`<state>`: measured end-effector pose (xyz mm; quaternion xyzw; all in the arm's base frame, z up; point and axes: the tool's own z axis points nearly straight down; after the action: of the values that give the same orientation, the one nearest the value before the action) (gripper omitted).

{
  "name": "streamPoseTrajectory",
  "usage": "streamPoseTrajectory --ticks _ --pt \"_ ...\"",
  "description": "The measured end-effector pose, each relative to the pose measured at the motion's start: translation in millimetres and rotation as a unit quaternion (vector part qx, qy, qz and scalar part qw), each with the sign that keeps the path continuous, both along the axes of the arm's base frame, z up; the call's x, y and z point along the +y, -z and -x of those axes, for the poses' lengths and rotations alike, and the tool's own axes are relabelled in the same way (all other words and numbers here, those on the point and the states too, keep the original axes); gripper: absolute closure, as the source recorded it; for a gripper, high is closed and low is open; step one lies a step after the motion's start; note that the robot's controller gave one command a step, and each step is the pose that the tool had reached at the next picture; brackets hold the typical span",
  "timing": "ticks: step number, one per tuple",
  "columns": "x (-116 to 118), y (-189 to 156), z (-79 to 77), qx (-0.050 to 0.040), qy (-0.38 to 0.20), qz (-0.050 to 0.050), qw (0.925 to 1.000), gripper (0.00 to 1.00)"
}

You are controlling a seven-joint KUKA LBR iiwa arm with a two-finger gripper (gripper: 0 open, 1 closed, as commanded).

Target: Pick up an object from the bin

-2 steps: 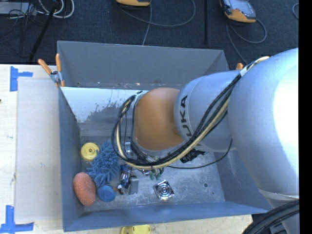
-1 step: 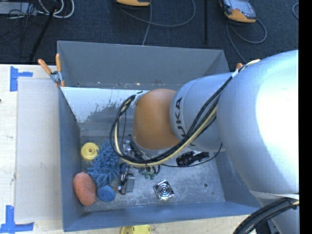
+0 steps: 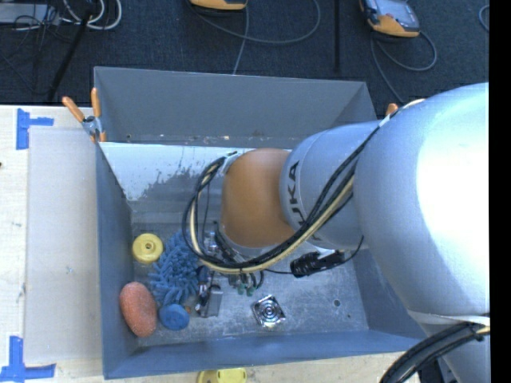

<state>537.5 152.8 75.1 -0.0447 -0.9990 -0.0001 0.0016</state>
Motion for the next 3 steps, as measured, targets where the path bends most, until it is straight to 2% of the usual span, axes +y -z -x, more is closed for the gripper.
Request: streamPoseTrajectory --ticks 1,2,3 --pt "3 4 -17.3 -0.0007 -0.052 0.000 0.9986 1.00" --pt "3 4 -17.3 -0.0006 -0.052 0.000 0.9987 1.00" --pt "4 -44 -15.2 0.0019 -0.064 0.001 0.9979 1.00"
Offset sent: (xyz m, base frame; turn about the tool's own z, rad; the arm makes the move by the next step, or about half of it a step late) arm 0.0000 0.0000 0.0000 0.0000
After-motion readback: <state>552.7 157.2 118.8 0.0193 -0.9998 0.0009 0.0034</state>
